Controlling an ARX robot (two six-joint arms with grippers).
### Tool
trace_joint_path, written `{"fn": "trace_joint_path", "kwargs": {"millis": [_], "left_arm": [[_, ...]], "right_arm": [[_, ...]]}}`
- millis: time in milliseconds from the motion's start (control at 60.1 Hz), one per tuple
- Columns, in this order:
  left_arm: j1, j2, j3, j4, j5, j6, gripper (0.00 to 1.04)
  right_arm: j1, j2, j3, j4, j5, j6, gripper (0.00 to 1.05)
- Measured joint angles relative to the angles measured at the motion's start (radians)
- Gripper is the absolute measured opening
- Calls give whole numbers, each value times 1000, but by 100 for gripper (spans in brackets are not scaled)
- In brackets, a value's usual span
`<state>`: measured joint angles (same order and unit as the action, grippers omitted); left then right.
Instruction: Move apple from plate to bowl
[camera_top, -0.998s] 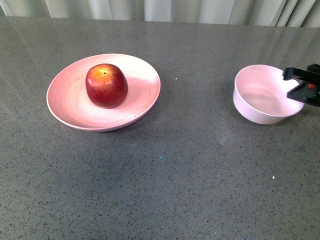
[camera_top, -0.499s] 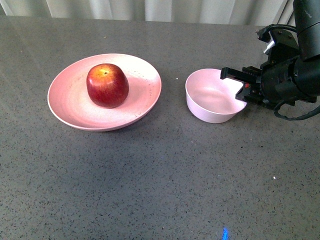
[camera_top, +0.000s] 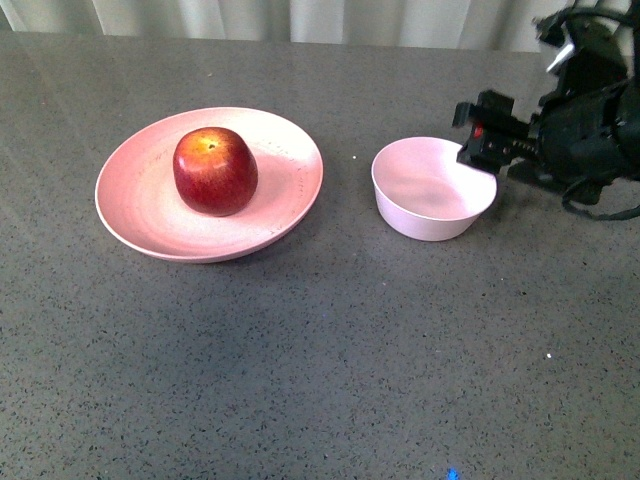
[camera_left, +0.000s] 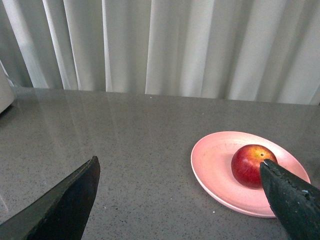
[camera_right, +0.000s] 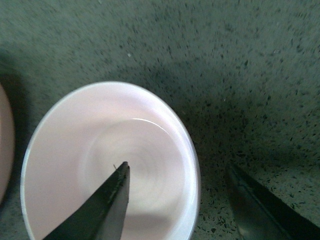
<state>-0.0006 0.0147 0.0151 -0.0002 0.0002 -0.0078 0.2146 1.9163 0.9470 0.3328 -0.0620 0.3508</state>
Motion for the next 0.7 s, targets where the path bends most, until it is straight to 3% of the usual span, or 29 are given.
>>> {"fn": "trace_joint_path", "kwargs": {"millis": [183,283,366,466,699], "left_arm": [[0,0,0,0,0,0,96],[0,0,0,0,0,0,96],[0,0,0,0,0,0,96],[0,0,0,0,0,0,96],[0,0,0,0,0,0,96]], "right_arm": [[-50,-213,-129,105,12,-38,97],[-93,-326,-206,150,-11,-46,95],[-127,-406,-336,409,104,-154,83],[-162,-510,-481,591,116,-265,68],[-213,-657,-659,622,66,-330,29]]}}
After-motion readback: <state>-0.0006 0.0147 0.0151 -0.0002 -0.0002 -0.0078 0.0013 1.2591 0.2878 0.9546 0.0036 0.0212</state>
